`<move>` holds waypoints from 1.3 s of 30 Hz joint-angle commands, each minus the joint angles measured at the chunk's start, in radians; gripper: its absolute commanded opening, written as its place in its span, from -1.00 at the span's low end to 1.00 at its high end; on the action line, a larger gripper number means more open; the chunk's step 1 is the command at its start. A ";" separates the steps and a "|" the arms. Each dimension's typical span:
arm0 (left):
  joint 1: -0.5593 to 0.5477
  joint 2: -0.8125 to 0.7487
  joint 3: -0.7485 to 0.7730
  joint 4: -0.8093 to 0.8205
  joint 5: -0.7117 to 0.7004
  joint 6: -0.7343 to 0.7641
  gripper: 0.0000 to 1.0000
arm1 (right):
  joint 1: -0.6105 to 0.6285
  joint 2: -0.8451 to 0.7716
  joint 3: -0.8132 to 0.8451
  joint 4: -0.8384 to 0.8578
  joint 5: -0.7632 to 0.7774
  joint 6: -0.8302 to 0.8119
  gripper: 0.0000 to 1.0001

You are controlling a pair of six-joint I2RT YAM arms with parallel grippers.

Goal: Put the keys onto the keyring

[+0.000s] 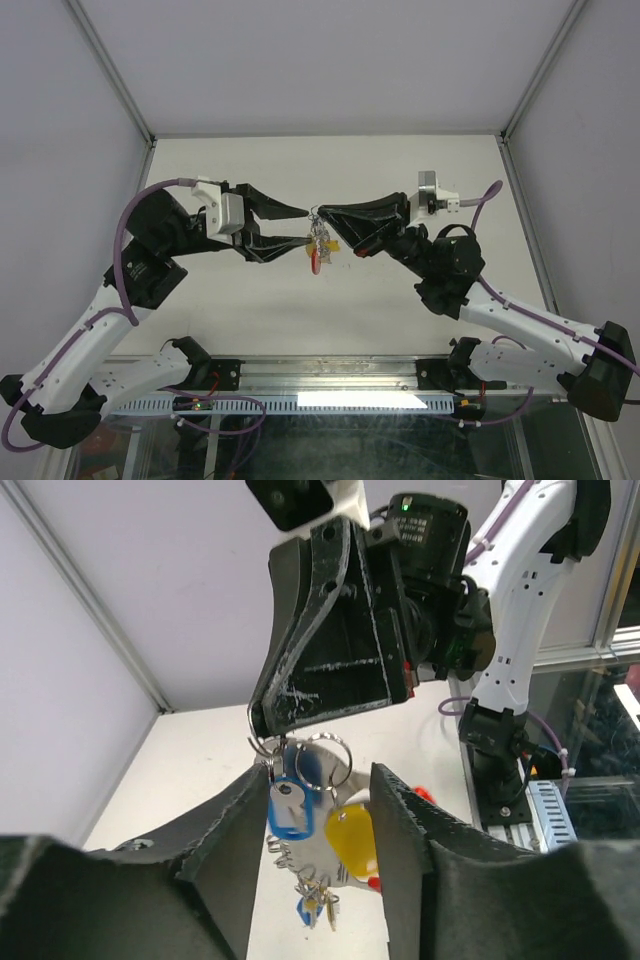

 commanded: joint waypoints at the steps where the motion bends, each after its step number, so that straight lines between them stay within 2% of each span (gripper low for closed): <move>1: -0.011 -0.045 -0.003 0.088 -0.030 -0.049 -0.09 | 0.004 -0.035 -0.012 0.094 0.001 -0.025 -1.00; 4: -0.012 -0.065 -0.023 0.149 -0.078 -0.105 -0.09 | 0.003 -0.043 -0.016 0.100 -0.028 -0.040 -1.00; 10: -0.012 -0.078 -0.087 0.300 -0.124 -0.238 -0.31 | 0.003 -0.052 -0.017 0.125 -0.095 -0.068 -1.00; 13: -0.012 -0.067 -0.104 0.325 -0.123 -0.276 -0.31 | 0.003 -0.053 -0.013 0.144 -0.128 -0.073 -1.00; 18: -0.011 -0.054 -0.123 0.380 -0.095 -0.327 -0.20 | 0.011 -0.053 -0.001 0.149 -0.162 -0.092 -1.00; 30: -0.012 -0.041 -0.141 0.445 0.008 -0.359 -0.34 | 0.013 -0.058 -0.001 0.141 -0.147 -0.106 -1.00; 39: -0.012 -0.023 -0.151 0.445 0.020 -0.366 -0.41 | 0.013 -0.061 0.003 0.149 -0.142 -0.104 -1.00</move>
